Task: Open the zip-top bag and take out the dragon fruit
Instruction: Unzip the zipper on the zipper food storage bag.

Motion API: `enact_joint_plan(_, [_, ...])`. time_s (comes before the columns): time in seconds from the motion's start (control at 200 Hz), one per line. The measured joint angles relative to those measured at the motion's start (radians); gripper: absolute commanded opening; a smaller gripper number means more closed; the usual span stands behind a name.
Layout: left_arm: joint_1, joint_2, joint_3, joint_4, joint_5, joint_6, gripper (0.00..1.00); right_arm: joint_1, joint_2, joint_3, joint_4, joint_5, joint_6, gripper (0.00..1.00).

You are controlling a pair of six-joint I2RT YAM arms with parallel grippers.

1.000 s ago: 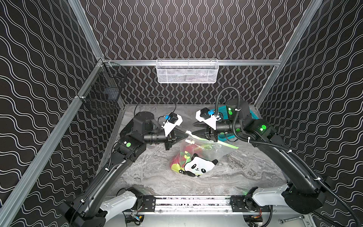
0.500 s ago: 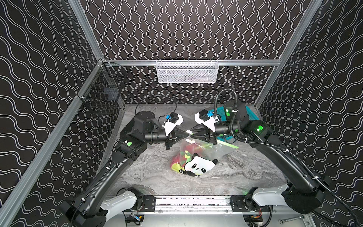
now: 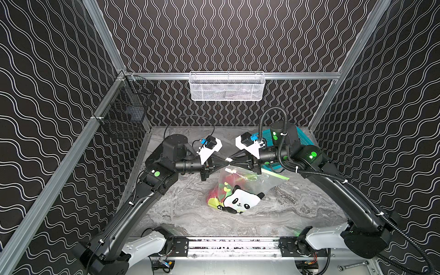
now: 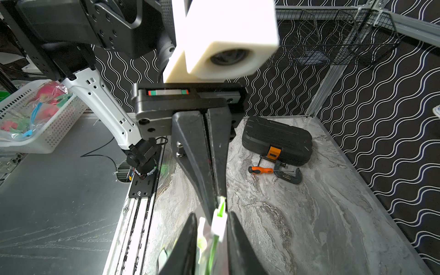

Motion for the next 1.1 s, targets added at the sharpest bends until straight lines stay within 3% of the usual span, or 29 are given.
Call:
enact_joint_plan(0.195, [0.000,-0.003,0.002,-0.006,-0.003,0.000,0.00,0.000,0.010,0.000,0.001,-0.003,-0.002,0.08])
enact_joint_plan(0.375, [0.000,-0.002,-0.002,0.001,-0.006,-0.005,0.00,0.000,0.010,0.000,-0.001,-0.005,-0.009,0.05])
enact_joint_plan(0.515, [0.000,0.014,0.004,0.017,0.005,-0.021,0.15,-0.001,0.010,0.002,-0.009,-0.003,-0.018,0.04])
enact_joint_plan(0.57, [0.000,0.013,0.003,0.024,0.008,-0.030,0.16,0.000,0.010,0.007,-0.009,-0.006,-0.021,0.05])
enact_joint_plan(0.776, [-0.001,0.018,0.005,0.037,0.042,-0.029,0.14,0.000,0.010,0.019,-0.018,-0.013,-0.023,0.04])
enact_joint_plan(0.921, [-0.003,0.023,0.005,0.042,0.065,-0.029,0.00,-0.001,0.010,0.019,-0.022,-0.016,-0.023,0.04])
enact_joint_plan(1.096, [-0.010,0.033,0.005,0.054,0.074,-0.027,0.00,-0.002,0.005,0.019,-0.035,-0.014,-0.023,0.04])
